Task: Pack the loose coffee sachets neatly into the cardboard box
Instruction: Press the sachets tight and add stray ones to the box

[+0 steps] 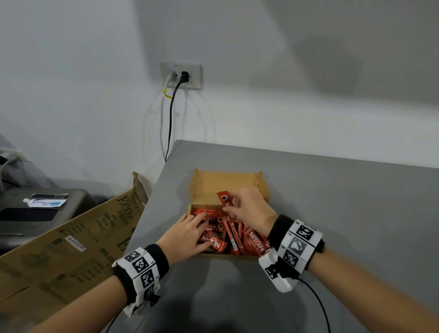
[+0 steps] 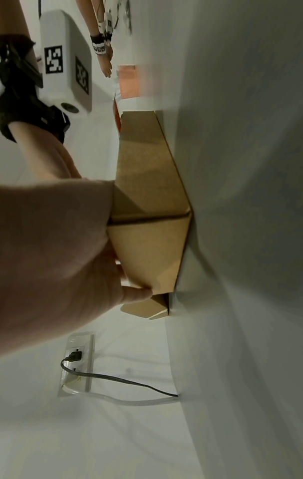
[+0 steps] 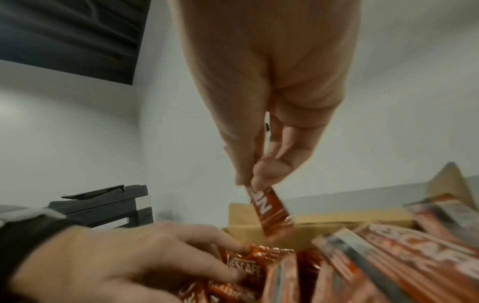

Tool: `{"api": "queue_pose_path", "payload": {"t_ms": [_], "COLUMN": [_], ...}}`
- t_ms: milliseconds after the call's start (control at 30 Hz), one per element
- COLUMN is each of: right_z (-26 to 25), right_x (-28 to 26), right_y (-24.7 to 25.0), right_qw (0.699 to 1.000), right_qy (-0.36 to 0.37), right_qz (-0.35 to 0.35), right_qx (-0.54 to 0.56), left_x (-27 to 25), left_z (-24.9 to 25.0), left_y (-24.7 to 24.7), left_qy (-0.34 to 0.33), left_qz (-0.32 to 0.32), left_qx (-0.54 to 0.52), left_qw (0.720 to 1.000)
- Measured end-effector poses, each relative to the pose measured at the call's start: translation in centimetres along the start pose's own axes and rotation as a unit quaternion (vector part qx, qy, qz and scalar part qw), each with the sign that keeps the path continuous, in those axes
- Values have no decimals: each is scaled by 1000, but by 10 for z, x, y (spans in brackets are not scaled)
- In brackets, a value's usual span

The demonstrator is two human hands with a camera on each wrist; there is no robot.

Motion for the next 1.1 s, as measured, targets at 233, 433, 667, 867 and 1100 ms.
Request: {"api": "queue_pose_path", "payload": {"t_ms": [233, 433, 667, 867, 1100], "right_z": [-29, -18, -37, -34, -34], "right_x": [20, 35, 33, 35, 35], "right_y": [-23, -48, -47, -45, -52], "right_qw": [998, 990, 948, 957, 949], "right_qy": [49, 35, 113, 105, 115], "right_qz": [-23, -77, -80, -82, -101], "right_qx": [24, -113, -285, -257, -276], "left_x": [-1, 1, -1, -4, -5], "left_z": [2, 2, 3, 3, 8], "left_y": [5, 13, 16, 12, 16], "left_qy": [10, 20, 53, 68, 25], "left_qz": [22, 56, 73, 46, 48], "left_qx": [10, 111, 125, 129, 113], "left_qw": [1000, 992, 988, 988, 992]}}
Point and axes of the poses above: each hand's wrist, its own x-axis towards the middle knuckle, its own y-axis out of the back of the hand, z = x × y, the point moved 5 cm from there along x, towards the middle knuckle, and after that the axes turned 4 degrees about -x, right-handed, at the moved point
